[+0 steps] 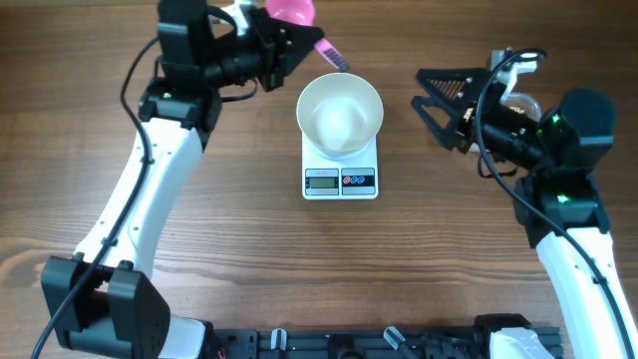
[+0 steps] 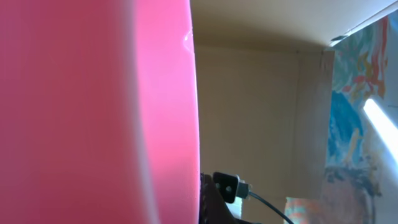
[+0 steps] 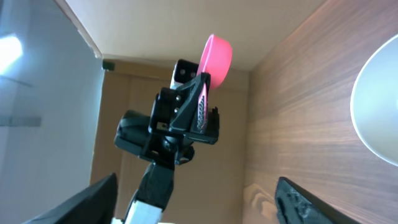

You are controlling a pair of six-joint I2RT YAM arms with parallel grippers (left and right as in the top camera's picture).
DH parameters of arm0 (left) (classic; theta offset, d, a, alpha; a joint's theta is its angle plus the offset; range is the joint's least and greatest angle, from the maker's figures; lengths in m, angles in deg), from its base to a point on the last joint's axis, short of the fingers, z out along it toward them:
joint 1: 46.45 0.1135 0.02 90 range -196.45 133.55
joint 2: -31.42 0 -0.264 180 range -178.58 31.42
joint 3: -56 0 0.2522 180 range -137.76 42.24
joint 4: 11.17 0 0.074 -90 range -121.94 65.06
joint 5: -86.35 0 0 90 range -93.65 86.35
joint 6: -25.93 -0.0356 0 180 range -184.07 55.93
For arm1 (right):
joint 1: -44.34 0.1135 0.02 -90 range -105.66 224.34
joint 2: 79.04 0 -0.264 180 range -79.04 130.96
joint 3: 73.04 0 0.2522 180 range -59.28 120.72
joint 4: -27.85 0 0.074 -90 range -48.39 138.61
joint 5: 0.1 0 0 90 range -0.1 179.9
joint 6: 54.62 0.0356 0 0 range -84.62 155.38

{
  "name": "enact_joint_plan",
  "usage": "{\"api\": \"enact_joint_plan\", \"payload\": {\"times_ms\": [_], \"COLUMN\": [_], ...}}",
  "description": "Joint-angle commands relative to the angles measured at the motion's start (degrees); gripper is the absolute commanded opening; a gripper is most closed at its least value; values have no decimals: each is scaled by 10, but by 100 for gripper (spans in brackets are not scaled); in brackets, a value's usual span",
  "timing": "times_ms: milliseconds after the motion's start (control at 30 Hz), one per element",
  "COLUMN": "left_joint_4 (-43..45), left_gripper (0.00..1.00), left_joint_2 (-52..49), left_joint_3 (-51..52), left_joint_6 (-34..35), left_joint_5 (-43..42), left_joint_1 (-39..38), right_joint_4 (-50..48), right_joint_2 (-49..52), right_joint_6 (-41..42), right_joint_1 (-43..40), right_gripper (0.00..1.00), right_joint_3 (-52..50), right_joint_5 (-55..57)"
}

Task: Scoop item into bowl and weigh 150g on scale
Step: 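Grasp the pink scoop handle with the right gripper from the left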

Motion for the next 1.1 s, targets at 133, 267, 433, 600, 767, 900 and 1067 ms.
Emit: {"api": "enact_joint_plan", "payload": {"times_ms": [133, 267, 433, 600, 767, 900, 1067], "left_joint_4": [36, 78, 84, 84, 84, 83, 80], "left_gripper": [4, 4, 4, 4, 4, 4, 4], "left_joint_2": [12, 12, 12, 12, 12, 12, 12], "left_joint_3": [-9, -9, -9, -9, -9, -9, -9], "left_joint_6": [110, 110, 81, 13, -4, -4, 17], "left_joint_5": [51, 41, 41, 49, 54, 61, 81], "left_joint_1": [-51, -61, -78, -101, -111, -117, -121], "right_joint_4": [-57, -106, -117, -127, -132, -134, -134], "right_joint_2": [13, 37, 60, 73, 73, 73, 73], "right_joint_6": [99, 181, 218, 226, 226, 226, 224], "right_joint_1": [73, 79, 79, 79, 79, 79, 79], "right_gripper": [58, 60, 59, 54, 48, 40, 36], "right_joint_3": [13, 13, 13, 13, 13, 13, 13], "right_joint_5": [82, 76, 66, 66, 70, 73, 98]}}
